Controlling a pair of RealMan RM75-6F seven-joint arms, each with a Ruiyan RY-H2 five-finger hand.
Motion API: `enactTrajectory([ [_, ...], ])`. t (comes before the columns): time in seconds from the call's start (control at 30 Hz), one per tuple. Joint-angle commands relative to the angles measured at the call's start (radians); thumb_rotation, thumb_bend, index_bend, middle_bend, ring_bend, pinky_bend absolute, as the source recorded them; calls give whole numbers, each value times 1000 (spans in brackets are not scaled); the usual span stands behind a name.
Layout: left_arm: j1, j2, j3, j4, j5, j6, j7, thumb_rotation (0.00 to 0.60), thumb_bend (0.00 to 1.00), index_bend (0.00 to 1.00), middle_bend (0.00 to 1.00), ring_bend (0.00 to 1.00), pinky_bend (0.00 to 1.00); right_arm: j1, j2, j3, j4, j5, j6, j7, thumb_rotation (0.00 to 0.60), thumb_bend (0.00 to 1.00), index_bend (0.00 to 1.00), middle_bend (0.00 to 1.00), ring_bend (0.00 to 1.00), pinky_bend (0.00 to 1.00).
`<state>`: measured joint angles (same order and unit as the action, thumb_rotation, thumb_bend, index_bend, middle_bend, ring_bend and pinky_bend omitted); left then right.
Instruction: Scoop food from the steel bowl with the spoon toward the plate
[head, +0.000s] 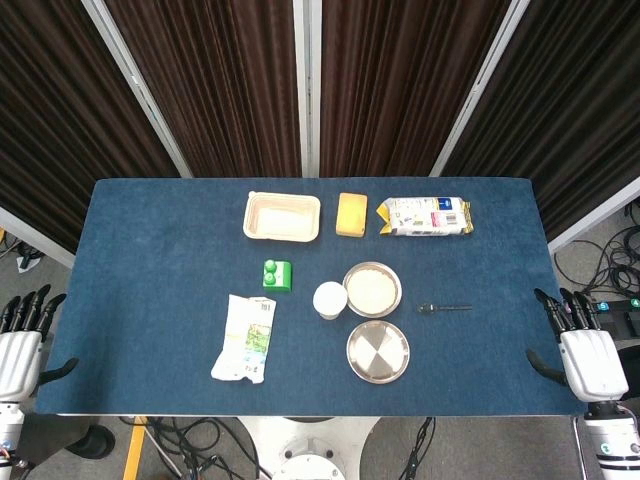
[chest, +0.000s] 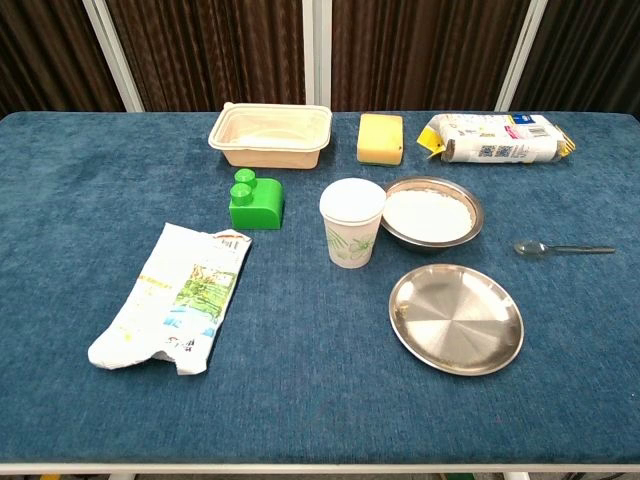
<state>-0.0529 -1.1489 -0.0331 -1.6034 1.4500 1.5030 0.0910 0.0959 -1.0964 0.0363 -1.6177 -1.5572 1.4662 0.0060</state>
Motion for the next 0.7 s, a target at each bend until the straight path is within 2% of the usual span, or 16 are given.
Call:
enactTrajectory([
  [0.03, -1, -6, -4, 9, 5, 4, -6, 600, 26, 166, 126, 16, 20, 1, -1, 0, -1, 3, -4, -1, 600, 170, 2, 186, 0, 0],
  [0.3, 0, -20, -8, 29, 17, 16, -11, 600, 26, 166, 126, 16, 20, 11, 0, 2, -6, -1, -14, -6, 600, 170, 10, 195, 0, 0],
  [0.47, 0, -25, -7, 39, 16, 12, -16, 600, 26, 166, 126, 16, 20, 24, -5, 8, 3, 5, -32, -11, 600, 231, 62, 234, 0, 13],
  [0.57, -3, -30, -9, 45, 18, 9, -17, 600, 26, 166, 126, 16, 20, 58, -21, 20, 22, 20, -82, -28, 600, 261, 145, 280, 10, 33],
  [0.6, -9, -29, -13, 41, 21, 8, -14, 600, 26, 166, 126, 16, 20, 79, -31, 26, 34, 24, -111, -39, 600, 270, 211, 308, 19, 44],
  [0.7, -12, -26, -13, 33, 19, 0, -7, 600, 26, 166, 125, 16, 20, 141, -73, 42, 84, 41, -198, -61, 600, 274, 326, 354, 44, 49],
])
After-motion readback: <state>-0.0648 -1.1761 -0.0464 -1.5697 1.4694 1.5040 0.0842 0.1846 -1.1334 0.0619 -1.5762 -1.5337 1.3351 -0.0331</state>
